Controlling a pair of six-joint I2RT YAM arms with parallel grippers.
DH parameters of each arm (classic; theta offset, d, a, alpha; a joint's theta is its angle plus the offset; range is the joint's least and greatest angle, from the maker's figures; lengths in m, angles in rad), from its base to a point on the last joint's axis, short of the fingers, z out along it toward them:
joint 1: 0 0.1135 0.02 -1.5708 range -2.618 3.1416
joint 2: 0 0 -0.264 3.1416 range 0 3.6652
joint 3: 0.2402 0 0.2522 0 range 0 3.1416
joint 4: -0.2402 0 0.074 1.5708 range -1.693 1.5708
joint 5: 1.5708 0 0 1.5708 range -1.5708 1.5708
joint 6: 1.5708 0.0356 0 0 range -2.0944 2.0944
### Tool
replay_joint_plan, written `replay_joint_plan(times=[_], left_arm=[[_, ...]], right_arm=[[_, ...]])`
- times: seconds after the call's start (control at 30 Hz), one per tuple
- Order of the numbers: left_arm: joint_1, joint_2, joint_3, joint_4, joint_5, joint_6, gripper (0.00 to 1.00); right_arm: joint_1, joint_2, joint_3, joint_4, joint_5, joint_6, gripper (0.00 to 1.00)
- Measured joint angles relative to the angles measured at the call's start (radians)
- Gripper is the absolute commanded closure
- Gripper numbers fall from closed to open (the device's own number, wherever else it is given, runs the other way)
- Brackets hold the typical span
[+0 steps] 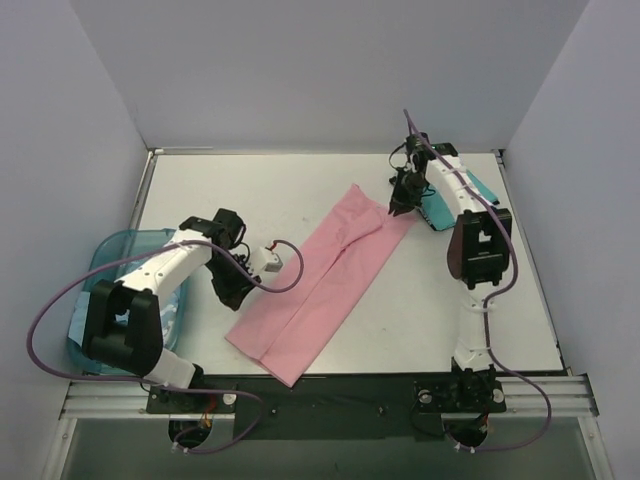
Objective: Fold and stack the t-shirts
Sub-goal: Rotate the tshirt 90 degrees
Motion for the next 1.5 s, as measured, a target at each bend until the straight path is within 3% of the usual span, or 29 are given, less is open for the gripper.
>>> replay_joint_plan(times=[0.1,0.2,0.37,0.53,0.77,0.87,0.97,1.17,1.27,1.33,1.37,1.43,1.47,1.5], left_arm=[[0.000,0.036,0.006,0.047,-0.014,-0.019,0.64],[0.000,0.103,0.006,0.112,-0.043,-0.045,0.65],[-0.012,0.152,-0.032,0.179,-0.060,-0.056,0.66],[-0.041,0.137,-0.120,0.183,-0.054,-0.037,0.62],[-0.116,0.067,-0.169,0.212,-0.004,-0.047,0.56],[-0.149,0.093,-0.125,0.236,0.011,-0.080,0.53],[-0.177,0.119,-0.083,0.286,0.026,-0.106,0.52],[-0.228,0.111,-0.073,0.285,0.026,-0.113,0.52],[-0.227,0.063,-0.072,0.236,0.017,-0.081,0.50],[-0.221,-0.004,-0.072,0.192,0.007,-0.036,0.40],[-0.216,-0.058,-0.072,0.167,0.005,-0.002,0.38],[-0.209,-0.154,-0.076,0.148,0.012,0.062,0.31],[-0.204,-0.214,-0.083,0.146,0.022,0.099,0.29],[-0.204,-0.273,-0.097,0.150,0.035,0.132,0.28]], right_arm=[[-0.026,-0.157,-0.173,0.016,0.034,-0.001,1.00],[-0.060,-0.264,-0.326,0.039,0.042,0.016,1.00],[-0.097,-0.171,-0.380,0.068,-0.003,0.034,1.00],[-0.088,-0.002,-0.234,0.030,-0.095,0.074,1.00],[-0.069,0.247,0.143,0.060,-0.291,0.211,1.00],[-0.048,0.349,0.294,0.167,-0.335,0.316,1.00],[-0.035,0.378,0.307,0.323,-0.344,0.423,1.00],[-0.044,0.356,0.281,0.463,-0.344,0.471,0.73],[-0.048,0.240,0.137,0.449,-0.332,0.417,0.63],[-0.048,0.098,-0.021,0.417,-0.304,0.361,0.57],[-0.043,-0.004,-0.124,0.387,-0.283,0.329,0.36],[-0.029,-0.170,-0.270,0.358,-0.251,0.286,0.34],[-0.017,-0.268,-0.355,0.343,-0.231,0.258,0.27],[-0.001,-0.362,-0.440,0.330,-0.212,0.232,0.11]])
